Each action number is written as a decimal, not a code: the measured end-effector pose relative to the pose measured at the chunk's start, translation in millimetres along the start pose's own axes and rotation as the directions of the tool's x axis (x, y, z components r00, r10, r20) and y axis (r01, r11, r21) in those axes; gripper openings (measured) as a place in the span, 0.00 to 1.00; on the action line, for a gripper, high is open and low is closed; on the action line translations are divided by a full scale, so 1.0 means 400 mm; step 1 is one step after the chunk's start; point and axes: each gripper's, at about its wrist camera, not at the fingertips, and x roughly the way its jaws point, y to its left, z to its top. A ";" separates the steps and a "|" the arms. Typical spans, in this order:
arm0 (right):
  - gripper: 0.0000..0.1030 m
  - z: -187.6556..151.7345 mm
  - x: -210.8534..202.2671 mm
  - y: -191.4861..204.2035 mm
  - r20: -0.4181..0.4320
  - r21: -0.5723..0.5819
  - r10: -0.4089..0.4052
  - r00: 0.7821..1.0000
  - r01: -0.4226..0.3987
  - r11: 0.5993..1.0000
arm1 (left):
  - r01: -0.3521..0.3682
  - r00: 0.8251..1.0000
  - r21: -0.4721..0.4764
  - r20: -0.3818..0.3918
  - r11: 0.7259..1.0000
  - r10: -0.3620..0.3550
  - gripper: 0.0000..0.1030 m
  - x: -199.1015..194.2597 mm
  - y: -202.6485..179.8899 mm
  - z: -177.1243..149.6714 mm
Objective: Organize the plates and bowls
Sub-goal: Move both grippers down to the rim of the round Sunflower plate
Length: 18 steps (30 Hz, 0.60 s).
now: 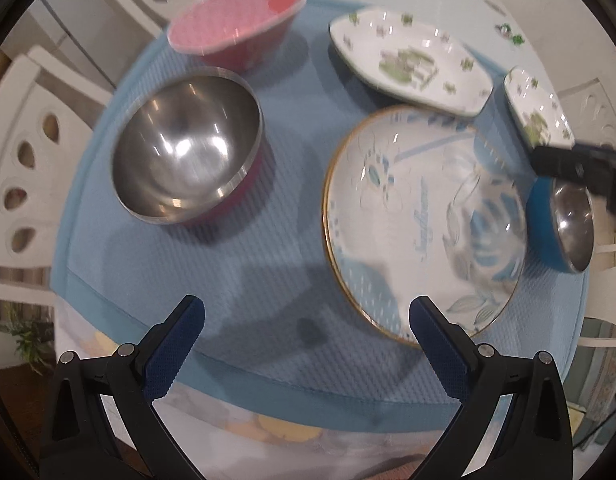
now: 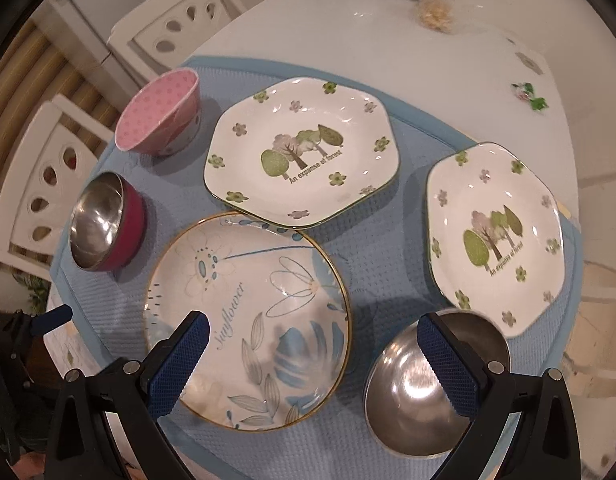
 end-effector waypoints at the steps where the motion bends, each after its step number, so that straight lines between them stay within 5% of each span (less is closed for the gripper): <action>1: 1.00 0.009 0.020 0.004 -0.019 -0.018 0.006 1.000 -0.007 1.000 | 0.007 1.000 -0.007 -0.015 1.000 -0.007 0.99 0.014 0.000 -0.003; 18: 1.00 0.057 0.281 0.047 -0.252 -0.105 0.016 0.968 -0.043 0.994 | 0.098 0.972 -0.139 -0.198 0.985 -0.125 1.00 0.205 0.011 0.010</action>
